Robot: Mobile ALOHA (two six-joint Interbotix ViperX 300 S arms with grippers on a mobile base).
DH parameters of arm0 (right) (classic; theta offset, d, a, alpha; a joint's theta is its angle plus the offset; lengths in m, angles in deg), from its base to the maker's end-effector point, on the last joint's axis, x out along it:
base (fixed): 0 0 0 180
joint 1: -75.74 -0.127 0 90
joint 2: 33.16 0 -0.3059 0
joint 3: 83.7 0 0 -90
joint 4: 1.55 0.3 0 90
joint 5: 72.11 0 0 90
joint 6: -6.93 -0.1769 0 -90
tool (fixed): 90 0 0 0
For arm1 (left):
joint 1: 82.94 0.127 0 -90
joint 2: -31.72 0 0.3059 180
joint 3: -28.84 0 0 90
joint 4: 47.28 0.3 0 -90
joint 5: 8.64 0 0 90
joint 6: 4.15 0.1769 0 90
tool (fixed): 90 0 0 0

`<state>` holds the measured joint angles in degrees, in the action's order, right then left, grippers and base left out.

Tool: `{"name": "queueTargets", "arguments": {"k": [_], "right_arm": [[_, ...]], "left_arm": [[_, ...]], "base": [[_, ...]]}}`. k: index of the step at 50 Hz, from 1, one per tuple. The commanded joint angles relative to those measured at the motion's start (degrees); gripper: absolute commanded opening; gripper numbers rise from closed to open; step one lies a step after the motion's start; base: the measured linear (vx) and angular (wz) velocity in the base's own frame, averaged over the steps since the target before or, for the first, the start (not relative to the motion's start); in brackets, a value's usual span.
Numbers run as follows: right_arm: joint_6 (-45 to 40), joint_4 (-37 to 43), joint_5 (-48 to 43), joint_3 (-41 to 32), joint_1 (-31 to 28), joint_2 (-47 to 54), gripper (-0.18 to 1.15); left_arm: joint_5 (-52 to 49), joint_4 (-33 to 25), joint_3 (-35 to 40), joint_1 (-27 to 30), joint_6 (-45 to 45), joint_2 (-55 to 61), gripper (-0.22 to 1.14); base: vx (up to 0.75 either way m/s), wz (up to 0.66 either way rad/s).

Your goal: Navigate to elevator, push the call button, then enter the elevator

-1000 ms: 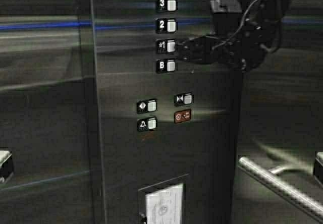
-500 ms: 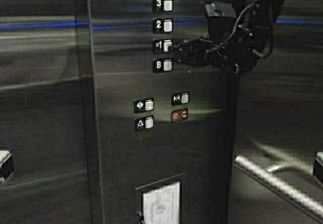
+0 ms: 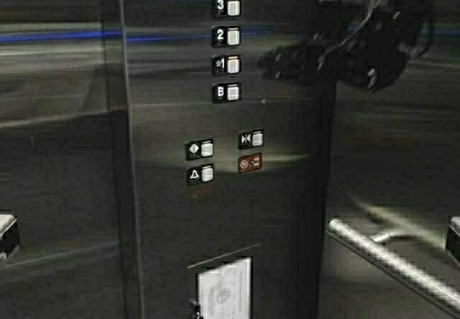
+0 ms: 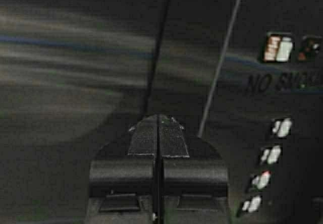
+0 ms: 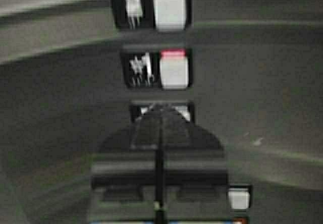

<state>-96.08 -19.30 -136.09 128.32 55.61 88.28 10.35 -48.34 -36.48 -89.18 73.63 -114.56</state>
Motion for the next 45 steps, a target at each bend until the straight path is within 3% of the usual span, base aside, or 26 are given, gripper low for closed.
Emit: {"name": "queueTargets", "arguments": {"k": [1, 18, 38, 45], "right_arm": [[-0.44, 2.37, 0.53, 3.43, 0.09, -7.12, 0.07], [-3.16, 5.10, 22.32, 8.53, 0.00, -26.81, 0.07], [-7.12, 7.21, 56.51, 0.09, -2.02, -42.10, 0.07], [-8.00, 7.29, 64.07, -1.49, -1.93, -45.62, 0.07]], "left_arm": [[0.18, 0.18, 0.70, 0.09, -0.26, 0.44, 0.02], [-3.43, 0.09, 2.64, 0.09, 0.09, 3.25, 0.02], [-19.34, 0.44, 19.78, 0.09, 3.60, 13.10, 0.02], [-19.25, 0.62, 20.92, 0.09, 4.04, 17.14, 0.02]], "base": [[-0.03, -0.04], [-0.07, -0.04], [-0.13, 0.02], [-0.13, 0.06]]}}
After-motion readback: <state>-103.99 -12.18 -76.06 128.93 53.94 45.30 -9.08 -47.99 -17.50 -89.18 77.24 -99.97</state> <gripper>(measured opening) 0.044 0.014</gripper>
